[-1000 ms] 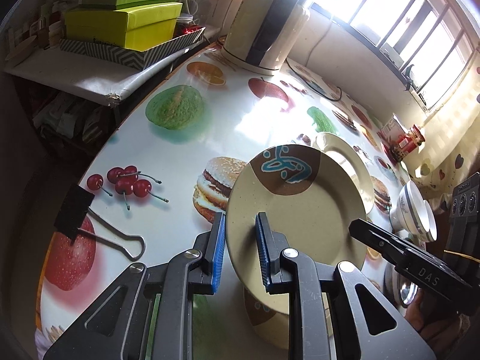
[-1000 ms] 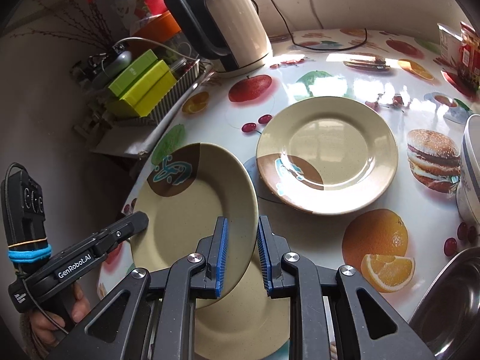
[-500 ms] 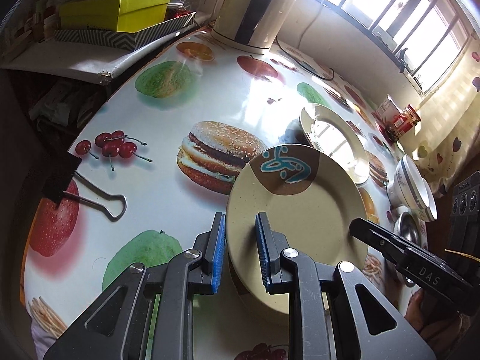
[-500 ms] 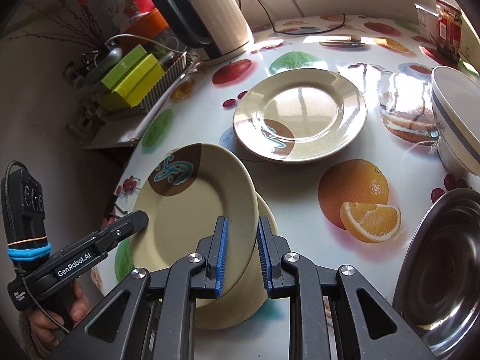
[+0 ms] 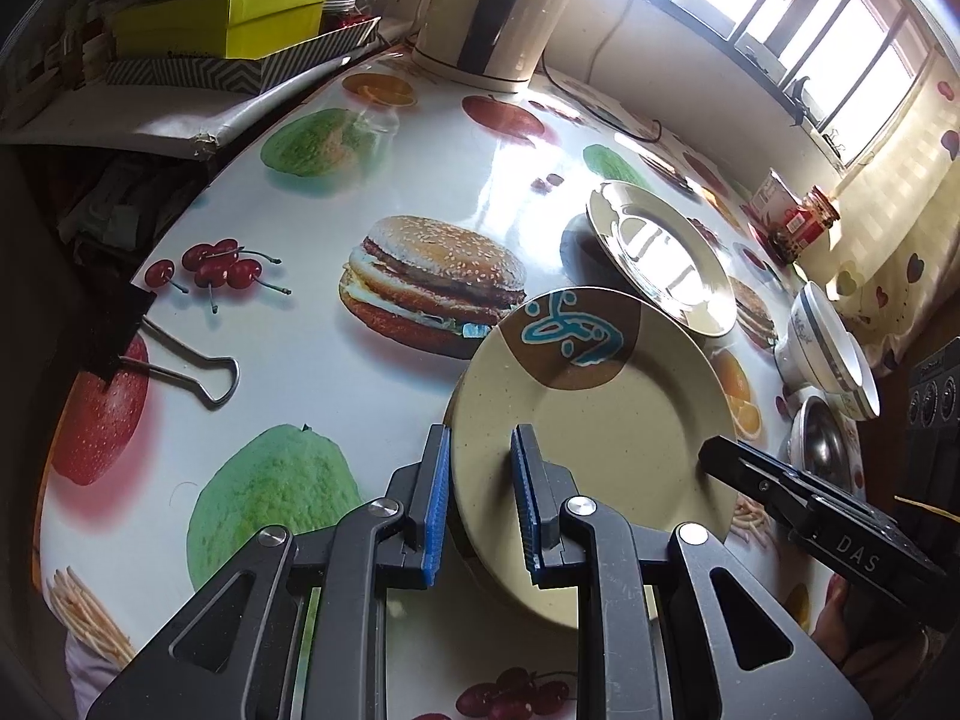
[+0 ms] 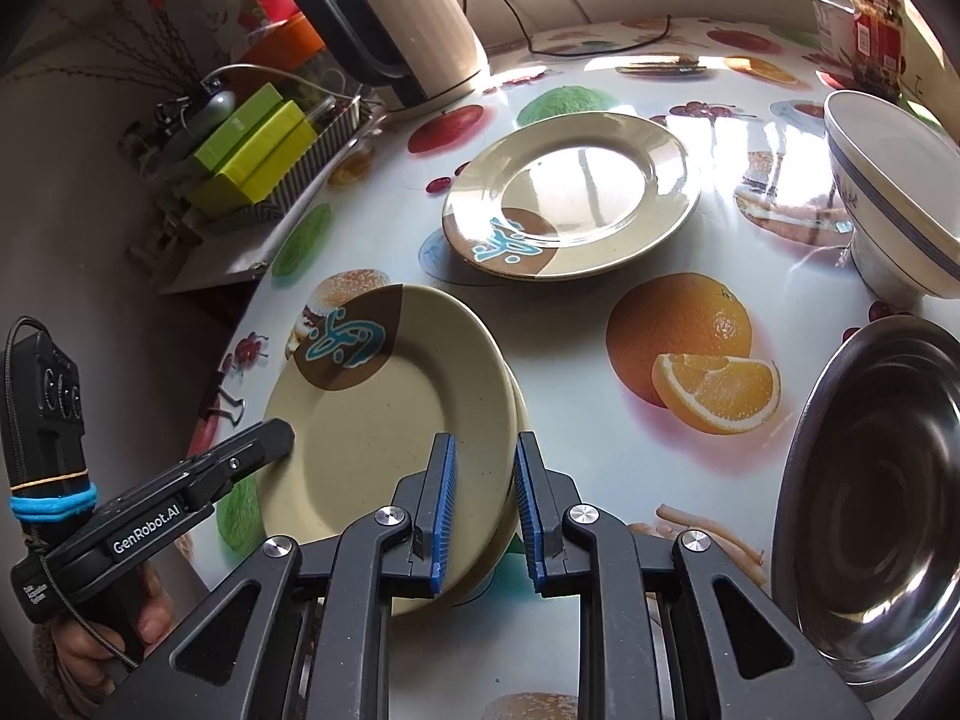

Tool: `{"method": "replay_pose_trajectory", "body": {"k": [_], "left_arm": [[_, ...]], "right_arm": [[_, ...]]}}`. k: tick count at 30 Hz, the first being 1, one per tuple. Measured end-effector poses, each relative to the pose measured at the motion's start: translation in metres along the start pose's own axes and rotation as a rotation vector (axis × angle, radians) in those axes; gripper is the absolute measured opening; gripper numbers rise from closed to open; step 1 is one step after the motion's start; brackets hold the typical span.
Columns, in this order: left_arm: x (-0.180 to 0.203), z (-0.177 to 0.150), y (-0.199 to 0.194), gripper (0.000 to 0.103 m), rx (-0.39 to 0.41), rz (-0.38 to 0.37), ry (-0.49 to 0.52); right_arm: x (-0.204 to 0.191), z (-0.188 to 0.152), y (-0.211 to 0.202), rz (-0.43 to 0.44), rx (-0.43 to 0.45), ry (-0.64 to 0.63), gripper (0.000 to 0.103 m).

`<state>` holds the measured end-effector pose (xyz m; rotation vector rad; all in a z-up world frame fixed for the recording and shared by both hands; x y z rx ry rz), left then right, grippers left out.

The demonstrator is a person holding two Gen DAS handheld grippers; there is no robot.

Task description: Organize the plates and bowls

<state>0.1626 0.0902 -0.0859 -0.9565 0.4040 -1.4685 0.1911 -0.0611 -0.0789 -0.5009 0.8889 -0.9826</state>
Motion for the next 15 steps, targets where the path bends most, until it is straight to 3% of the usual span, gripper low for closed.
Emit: {"method": "replay_pose_trajectory", "body": {"k": [15], "left_arm": [[-0.0018,-0.0029,-0.0019,0.021,0.003,0.027,0.022]], "right_arm": [[-0.0037,-0.0048,-0.0042,-0.061,0.024,-0.097,0.022]]}}
Point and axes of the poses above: each gripper's, at about its wrist camera, not at the fingertips, and y roughly the way its jaws point, x to its right, z to its top, the point moved 10 cm from there along y, roughly the way its jaws point, and after that the axes turned 9 degrees about x, right-handed, at the moved point
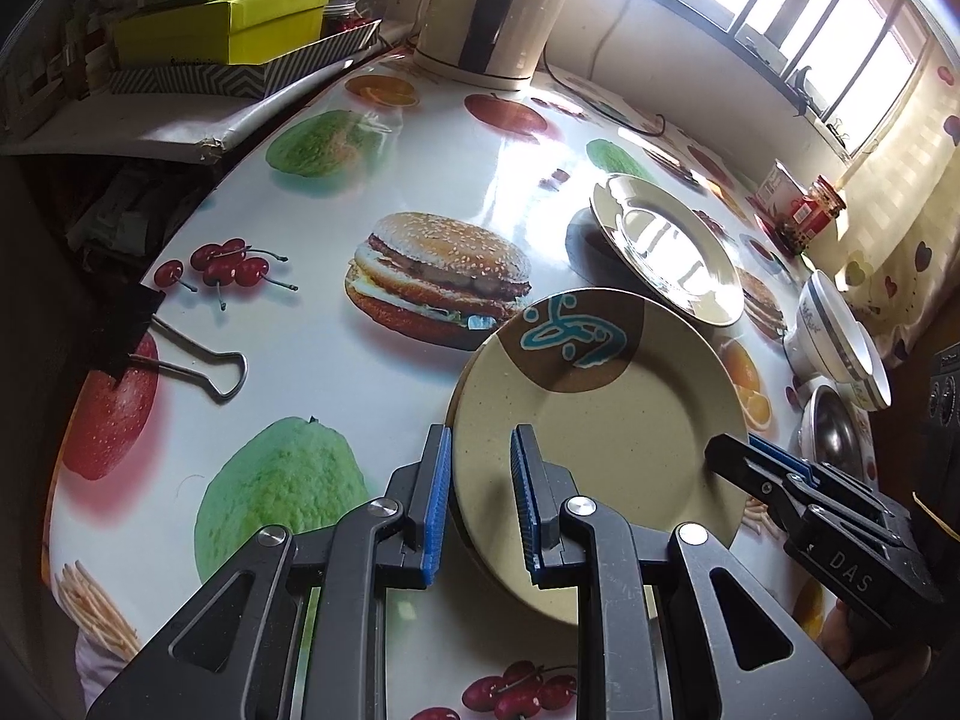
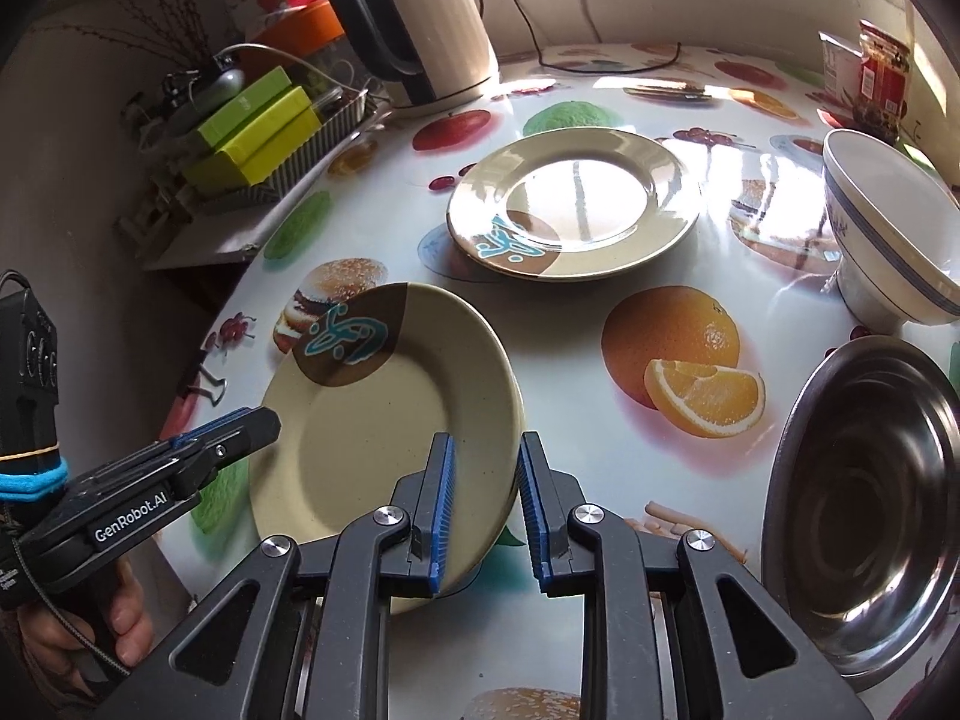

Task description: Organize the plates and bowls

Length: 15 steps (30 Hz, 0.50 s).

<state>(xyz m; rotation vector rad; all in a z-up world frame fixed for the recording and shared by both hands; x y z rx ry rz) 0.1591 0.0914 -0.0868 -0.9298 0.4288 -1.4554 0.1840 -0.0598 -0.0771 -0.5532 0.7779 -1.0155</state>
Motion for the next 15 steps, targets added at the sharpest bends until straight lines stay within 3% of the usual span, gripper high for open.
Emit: {"method": "replay_pose_trajectory", "body": {"k": [15], "left_arm": [[-0.0001,0.0005,-0.0012,0.021,0.004,0.0,-0.001]], "right_arm": [[-0.0006,-0.0006,0.0001,-0.049,0.006,-0.055,0.025]]}}
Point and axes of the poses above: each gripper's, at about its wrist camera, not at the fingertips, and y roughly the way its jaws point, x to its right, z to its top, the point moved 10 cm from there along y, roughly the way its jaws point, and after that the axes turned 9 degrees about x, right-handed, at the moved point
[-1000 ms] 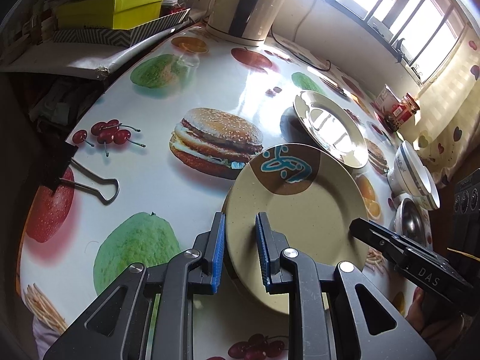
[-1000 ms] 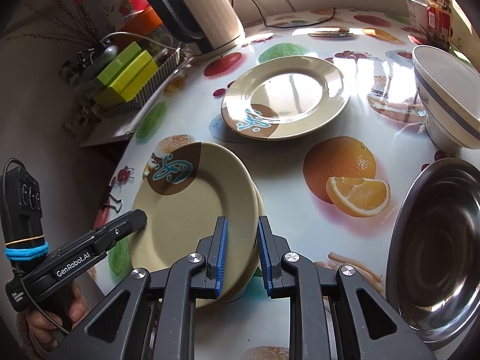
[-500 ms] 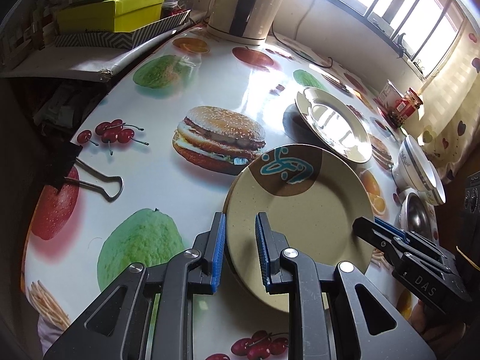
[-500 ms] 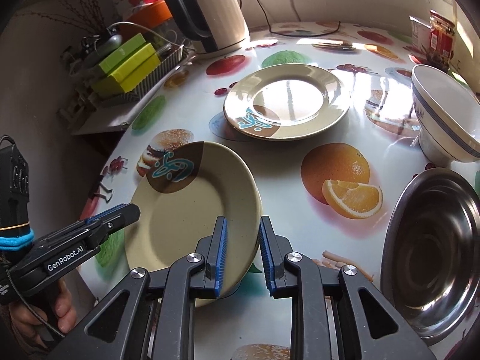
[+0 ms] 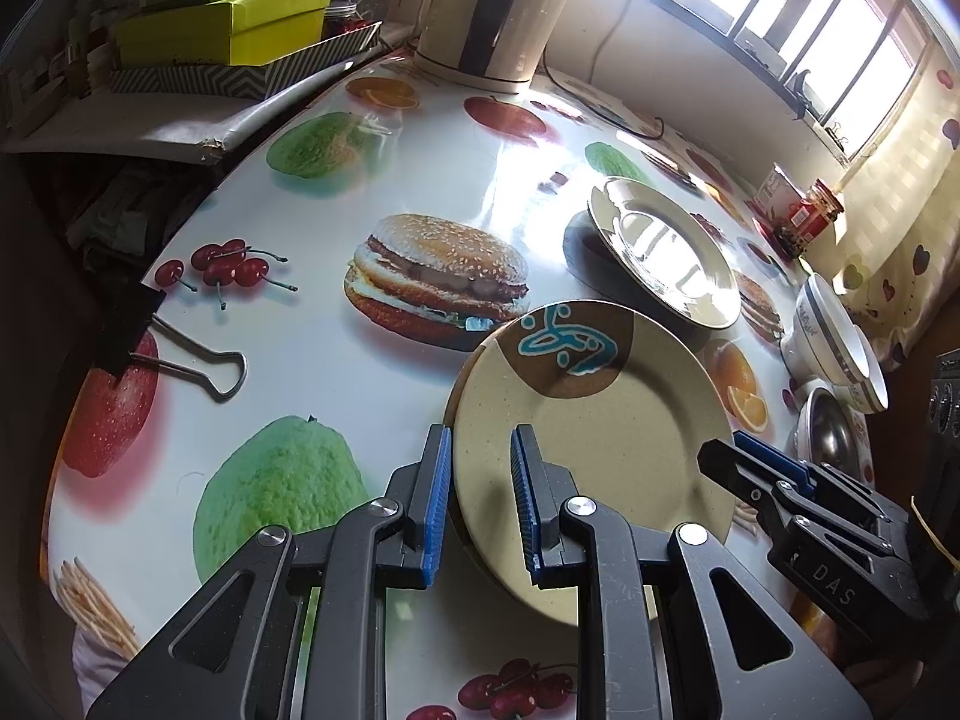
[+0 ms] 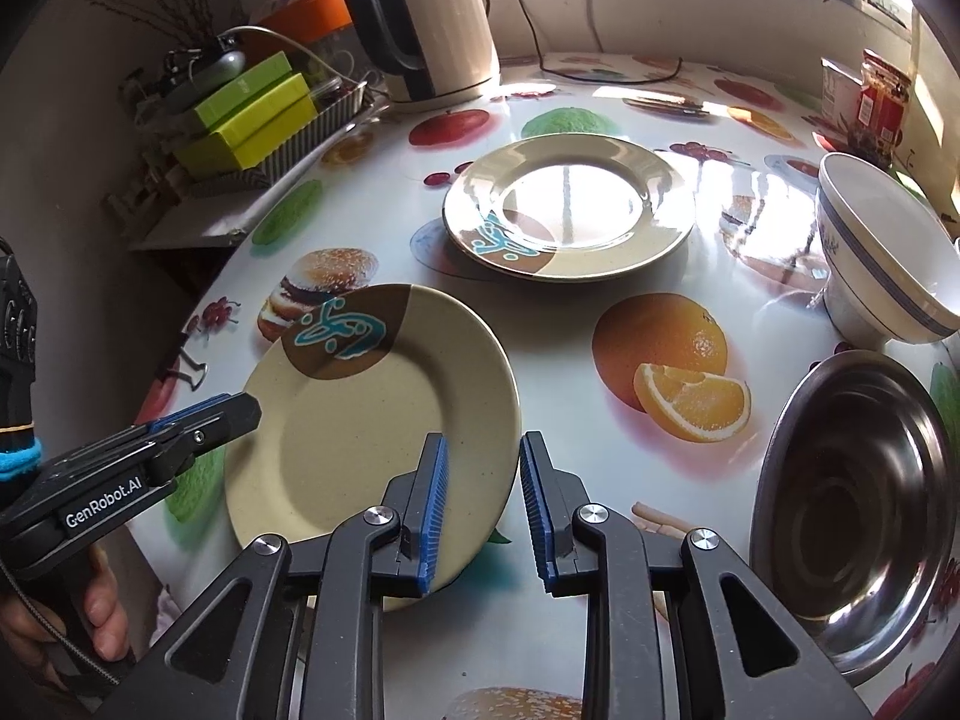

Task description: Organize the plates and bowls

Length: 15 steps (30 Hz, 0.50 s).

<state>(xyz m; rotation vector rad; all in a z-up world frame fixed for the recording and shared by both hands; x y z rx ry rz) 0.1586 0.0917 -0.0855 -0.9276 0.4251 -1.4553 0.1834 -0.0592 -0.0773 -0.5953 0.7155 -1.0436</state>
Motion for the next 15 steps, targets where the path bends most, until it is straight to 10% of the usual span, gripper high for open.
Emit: {"method": "replay_pose_trajectory", "body": {"k": [15], "left_arm": [[0.025,0.043,-0.006,0.025,0.057,-0.043,0.053]], "right_arm": [[0.022,0.035,-0.016,-0.03,0.071,0.057,0.045]]}}
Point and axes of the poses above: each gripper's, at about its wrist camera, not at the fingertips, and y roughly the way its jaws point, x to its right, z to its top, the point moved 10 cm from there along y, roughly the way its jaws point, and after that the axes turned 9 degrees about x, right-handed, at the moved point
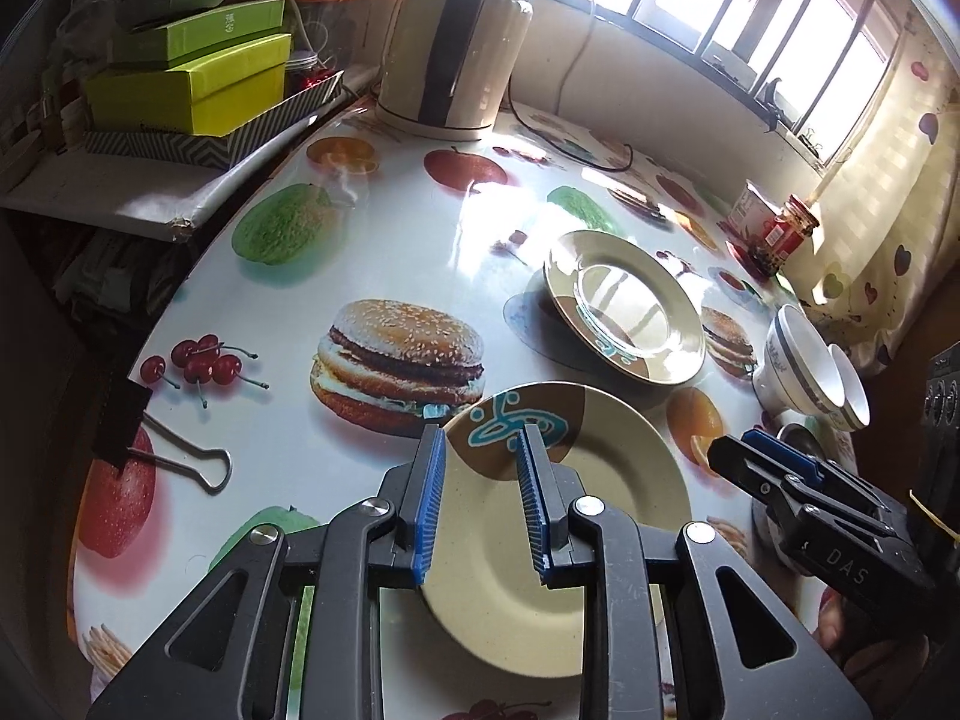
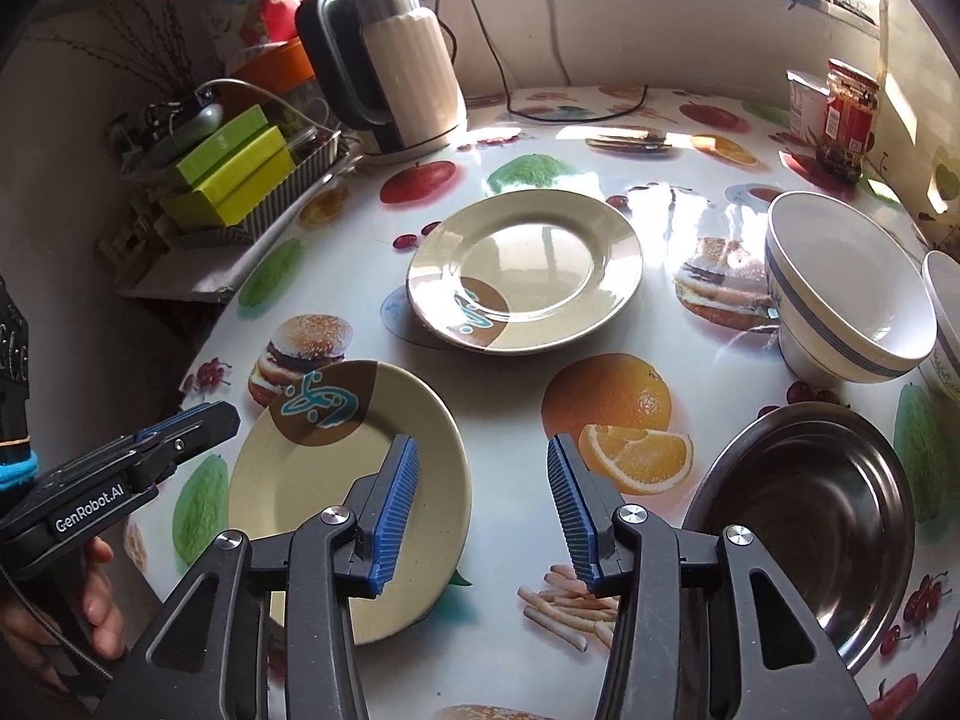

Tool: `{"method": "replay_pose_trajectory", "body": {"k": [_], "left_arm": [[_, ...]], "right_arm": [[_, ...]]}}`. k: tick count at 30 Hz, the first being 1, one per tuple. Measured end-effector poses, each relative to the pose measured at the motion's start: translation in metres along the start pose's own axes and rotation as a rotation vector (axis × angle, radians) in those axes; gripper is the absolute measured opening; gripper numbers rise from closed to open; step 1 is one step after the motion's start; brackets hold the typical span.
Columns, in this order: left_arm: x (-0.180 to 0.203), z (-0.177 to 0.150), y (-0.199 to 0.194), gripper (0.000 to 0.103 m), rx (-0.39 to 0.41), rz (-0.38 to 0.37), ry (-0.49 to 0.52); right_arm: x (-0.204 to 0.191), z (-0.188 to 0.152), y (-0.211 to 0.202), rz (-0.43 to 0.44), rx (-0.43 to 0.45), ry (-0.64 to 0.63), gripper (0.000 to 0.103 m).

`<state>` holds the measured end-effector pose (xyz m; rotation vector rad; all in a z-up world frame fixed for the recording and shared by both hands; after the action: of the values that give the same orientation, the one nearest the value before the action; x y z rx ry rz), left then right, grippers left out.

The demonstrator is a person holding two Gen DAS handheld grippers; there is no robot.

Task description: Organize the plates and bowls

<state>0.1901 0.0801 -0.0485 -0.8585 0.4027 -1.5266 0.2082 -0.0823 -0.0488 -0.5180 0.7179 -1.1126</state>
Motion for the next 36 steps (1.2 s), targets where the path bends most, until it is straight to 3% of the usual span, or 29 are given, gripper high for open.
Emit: {"method": "replay_pose_trajectory", "body": {"k": [15,24,36], "left_arm": [[0.033,0.057,0.057,0.026,-0.035,-0.056,0.05],[0.045,0.071,0.094,0.026,-0.072,-0.07,0.081],[0.044,0.07,0.118,0.026,-0.108,-0.071,0.071]], "right_arm": [[0.051,0.065,0.028,-0.07,0.037,0.131,0.047],[0.066,0.076,0.062,-0.055,0.009,0.196,0.047],[0.074,0.076,0.085,-0.107,-0.022,0.159,0.047]]}}
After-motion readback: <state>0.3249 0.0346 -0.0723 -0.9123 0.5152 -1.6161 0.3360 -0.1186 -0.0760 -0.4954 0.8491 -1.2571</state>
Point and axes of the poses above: each gripper's, at about its wrist camera, not at the fingertips, and y roughly the way its jaws point, x to its right, z to its top, the point moved 10 cm from there along y, roughly the way its jaws point, and after that the axes turned 9 degrees about x, right-handed, at the moved point
